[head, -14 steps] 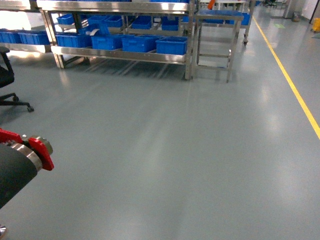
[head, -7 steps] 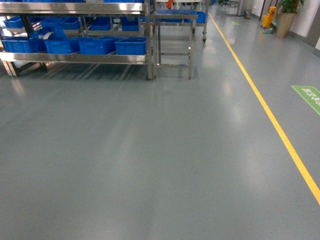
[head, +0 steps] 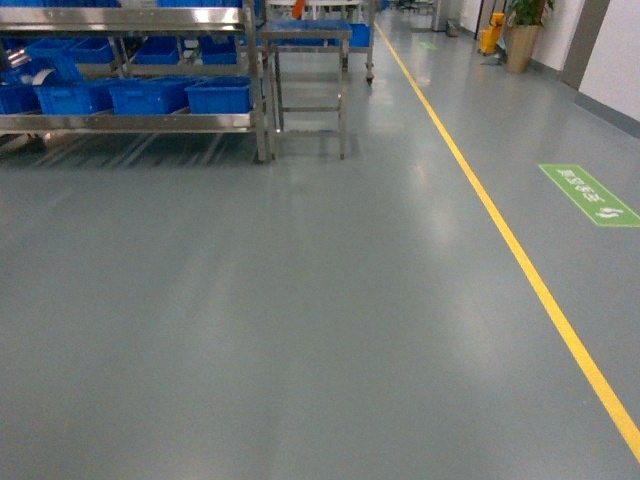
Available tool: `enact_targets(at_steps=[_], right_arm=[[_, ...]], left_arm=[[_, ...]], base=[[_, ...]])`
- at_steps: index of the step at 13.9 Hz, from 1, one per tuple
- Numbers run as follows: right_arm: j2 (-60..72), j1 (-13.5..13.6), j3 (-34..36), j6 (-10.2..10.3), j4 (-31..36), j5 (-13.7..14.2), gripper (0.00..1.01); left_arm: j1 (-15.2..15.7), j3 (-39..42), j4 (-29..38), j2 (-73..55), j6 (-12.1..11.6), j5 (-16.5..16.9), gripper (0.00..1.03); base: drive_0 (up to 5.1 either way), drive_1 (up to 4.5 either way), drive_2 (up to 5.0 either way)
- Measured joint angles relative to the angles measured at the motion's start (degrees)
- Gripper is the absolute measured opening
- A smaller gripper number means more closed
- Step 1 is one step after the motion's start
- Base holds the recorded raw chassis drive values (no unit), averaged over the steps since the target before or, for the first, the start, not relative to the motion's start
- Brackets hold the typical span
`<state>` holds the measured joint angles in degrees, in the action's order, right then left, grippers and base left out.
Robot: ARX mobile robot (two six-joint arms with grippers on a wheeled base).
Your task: Sort blue parts and orange caps into right shelf containers
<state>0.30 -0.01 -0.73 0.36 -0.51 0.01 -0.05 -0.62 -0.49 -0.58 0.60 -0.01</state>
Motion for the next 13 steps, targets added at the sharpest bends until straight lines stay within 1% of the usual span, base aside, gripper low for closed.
enact_targets(at_steps=[10,13], right_arm=[[0.00,0.00,0.00,0.00,0.24,-0.04,0.42],[0.00,0.00,0.00,0.00,0.11,-0.04,0.42]], left_arm=[[0.09,0.00,0.13,0.00,0.00,-0.04,0.41],[0.04,0.00,0.17,0.00,0.00,-0.02,0.41]], base=[[-1.5,-1.50,-1.5],[0.0,4.35,-4.3]])
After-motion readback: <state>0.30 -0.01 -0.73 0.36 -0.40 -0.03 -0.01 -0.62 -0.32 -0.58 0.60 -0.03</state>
